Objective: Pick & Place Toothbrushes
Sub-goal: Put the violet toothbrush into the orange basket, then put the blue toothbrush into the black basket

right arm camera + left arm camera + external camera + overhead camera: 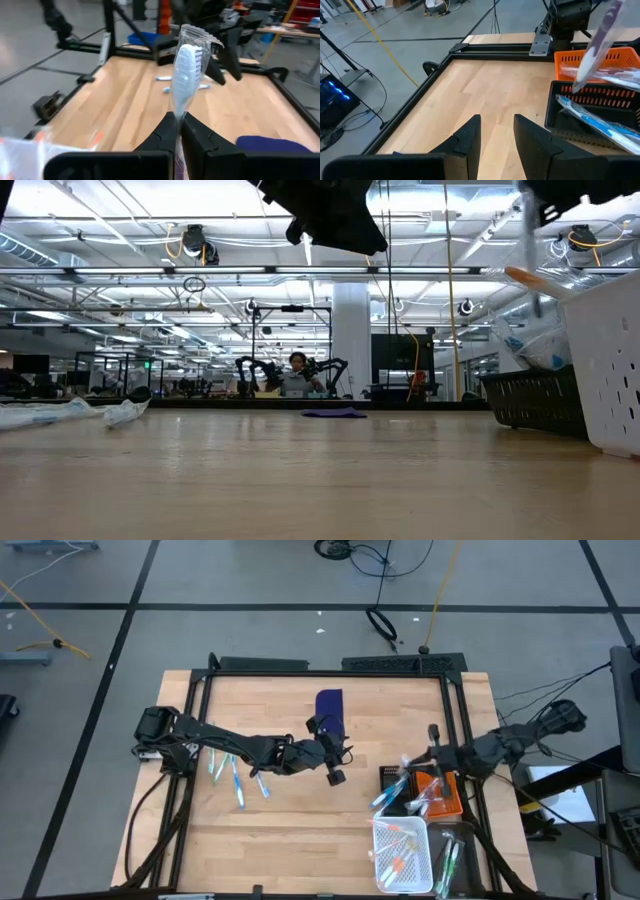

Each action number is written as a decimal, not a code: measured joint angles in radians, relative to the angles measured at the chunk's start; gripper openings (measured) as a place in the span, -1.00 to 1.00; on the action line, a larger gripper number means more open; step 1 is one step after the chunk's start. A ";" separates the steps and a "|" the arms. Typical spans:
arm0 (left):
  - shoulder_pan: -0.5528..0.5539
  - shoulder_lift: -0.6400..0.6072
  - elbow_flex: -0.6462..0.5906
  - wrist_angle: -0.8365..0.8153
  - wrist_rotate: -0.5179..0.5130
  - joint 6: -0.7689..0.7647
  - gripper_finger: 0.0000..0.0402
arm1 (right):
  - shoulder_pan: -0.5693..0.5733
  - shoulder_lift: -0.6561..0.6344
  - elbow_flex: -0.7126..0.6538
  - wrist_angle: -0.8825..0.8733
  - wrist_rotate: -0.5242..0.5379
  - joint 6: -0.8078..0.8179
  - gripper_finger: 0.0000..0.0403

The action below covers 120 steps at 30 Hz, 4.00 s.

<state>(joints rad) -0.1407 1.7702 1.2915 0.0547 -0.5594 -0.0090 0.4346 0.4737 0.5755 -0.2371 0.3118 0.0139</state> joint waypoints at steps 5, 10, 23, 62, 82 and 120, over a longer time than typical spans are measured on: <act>0.001 0.000 0.000 -0.001 0.000 0.000 -0.41 | 0.073 -0.070 0.002 -0.100 0.002 -0.009 -0.98; 0.001 0.000 0.000 0.000 0.000 0.000 -0.41 | 0.129 -0.111 0.058 -0.320 -0.003 -0.016 -0.98; 0.002 0.000 0.000 -0.001 0.000 0.000 -0.41 | 0.195 -0.118 0.183 -0.672 -0.133 0.077 -0.99; 0.003 0.000 0.000 0.001 0.000 0.001 -0.41 | 0.195 -0.117 0.173 -0.686 -0.183 0.053 -0.63; 0.009 -0.139 0.002 -0.586 -0.068 -0.594 -0.41 | 0.168 0.202 0.020 0.122 0.052 -0.075 -0.65; 0.033 -0.142 -0.284 -1.140 0.325 -1.569 -0.41 | -0.048 0.462 -0.077 0.529 0.049 -0.139 -0.65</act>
<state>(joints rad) -0.1078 1.6283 1.0080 -1.0855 -0.2344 -1.5783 0.3866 0.9356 0.4984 0.2915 0.3611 -0.1253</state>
